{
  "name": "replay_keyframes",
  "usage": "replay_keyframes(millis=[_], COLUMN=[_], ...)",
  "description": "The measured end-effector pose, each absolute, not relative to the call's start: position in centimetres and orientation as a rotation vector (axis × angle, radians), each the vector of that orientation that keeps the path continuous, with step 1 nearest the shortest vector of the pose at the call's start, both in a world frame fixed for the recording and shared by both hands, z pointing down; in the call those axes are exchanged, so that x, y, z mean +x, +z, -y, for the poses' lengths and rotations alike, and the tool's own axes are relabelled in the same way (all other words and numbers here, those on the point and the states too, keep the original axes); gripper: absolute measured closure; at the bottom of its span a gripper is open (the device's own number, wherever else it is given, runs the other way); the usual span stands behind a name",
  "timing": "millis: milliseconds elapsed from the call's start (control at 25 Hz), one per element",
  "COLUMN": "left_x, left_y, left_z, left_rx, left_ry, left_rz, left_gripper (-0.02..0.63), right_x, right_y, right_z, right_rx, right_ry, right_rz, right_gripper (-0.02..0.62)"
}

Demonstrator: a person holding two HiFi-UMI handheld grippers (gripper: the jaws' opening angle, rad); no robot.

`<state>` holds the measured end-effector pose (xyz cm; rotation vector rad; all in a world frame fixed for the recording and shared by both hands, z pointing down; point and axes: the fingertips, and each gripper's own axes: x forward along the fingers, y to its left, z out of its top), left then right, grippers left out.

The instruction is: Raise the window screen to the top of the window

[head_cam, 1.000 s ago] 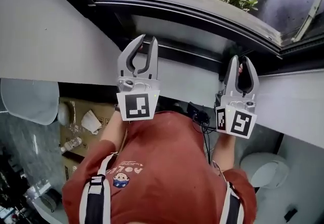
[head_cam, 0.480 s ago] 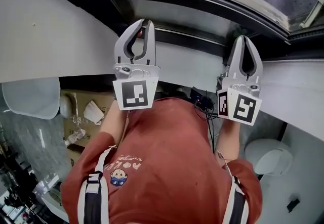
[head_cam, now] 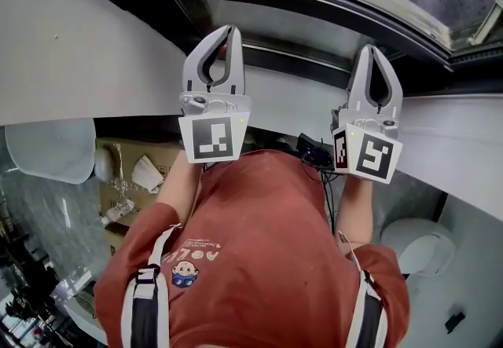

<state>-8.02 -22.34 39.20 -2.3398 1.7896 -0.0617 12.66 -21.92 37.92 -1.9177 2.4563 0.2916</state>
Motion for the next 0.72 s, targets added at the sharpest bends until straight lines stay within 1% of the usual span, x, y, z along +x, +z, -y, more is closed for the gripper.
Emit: replay_keyframes(millis=[720], left_x=[-7.84], left_y=[39.00], left_z=[22.18], left_rx=[-2.323], left_ry=[-0.030], left_rz=[-1.810], left_gripper=[0.600], right_x=[12.44], right_y=[38.05], right_z=[22.02], right_rx=[-1.903], right_ry=[0.325], right_rz=[-2.477], right_gripper=[0.584])
